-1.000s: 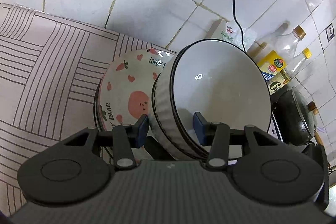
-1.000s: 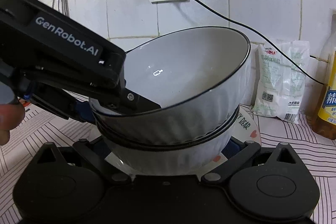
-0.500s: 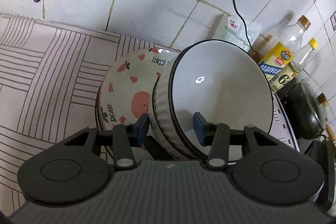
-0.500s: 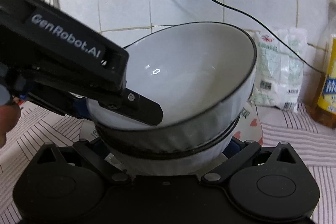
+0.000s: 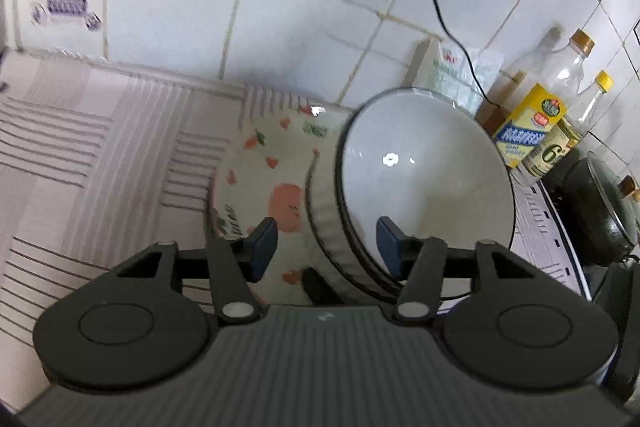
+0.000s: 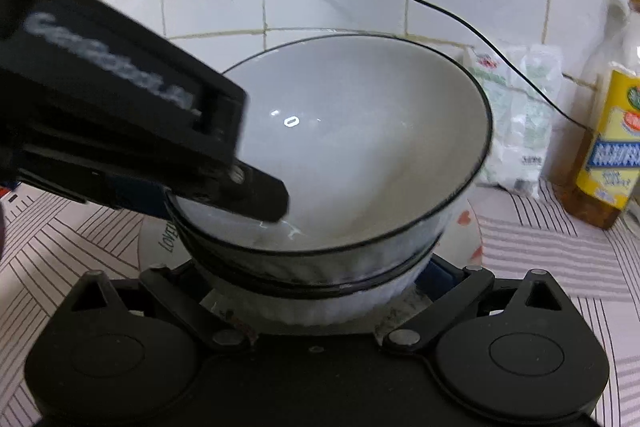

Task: Organize plates and bowls
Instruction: 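Lift the bowl stack with both grippers and lower it onto the bunny plate, then open both grippers and pull them back from the stack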

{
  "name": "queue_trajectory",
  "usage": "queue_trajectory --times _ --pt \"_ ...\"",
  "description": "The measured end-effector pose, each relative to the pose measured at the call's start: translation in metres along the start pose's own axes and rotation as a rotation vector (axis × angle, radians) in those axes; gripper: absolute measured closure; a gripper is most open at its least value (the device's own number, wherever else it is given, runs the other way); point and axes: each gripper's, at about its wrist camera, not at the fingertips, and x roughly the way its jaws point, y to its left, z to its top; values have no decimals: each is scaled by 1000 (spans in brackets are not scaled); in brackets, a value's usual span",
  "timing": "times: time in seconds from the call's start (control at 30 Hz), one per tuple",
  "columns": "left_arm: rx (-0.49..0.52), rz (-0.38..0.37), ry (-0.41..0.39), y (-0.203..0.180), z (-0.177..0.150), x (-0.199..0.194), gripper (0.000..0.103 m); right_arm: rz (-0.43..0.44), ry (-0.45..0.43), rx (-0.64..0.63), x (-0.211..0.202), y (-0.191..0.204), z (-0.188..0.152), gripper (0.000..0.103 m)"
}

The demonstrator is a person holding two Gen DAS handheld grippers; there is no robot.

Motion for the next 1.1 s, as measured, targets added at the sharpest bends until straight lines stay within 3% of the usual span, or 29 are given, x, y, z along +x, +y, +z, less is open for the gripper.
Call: queue_trajectory --times 0.17,0.33,0.53,0.73,1.1 --pt "24 53 -75 4 5 -30 40 -69 -20 -60 -15 13 -4 1" --pt "14 99 -117 8 4 -61 37 -58 -31 -47 -36 15 -3 1" --pt "41 180 -90 8 -8 -91 33 -49 20 -21 -67 14 -2 1" --pt "44 200 -68 7 -20 -124 28 -37 65 40 -103 14 -2 1" --pt "57 224 -134 -21 -39 -203 18 -35 65 49 -168 6 13 1"
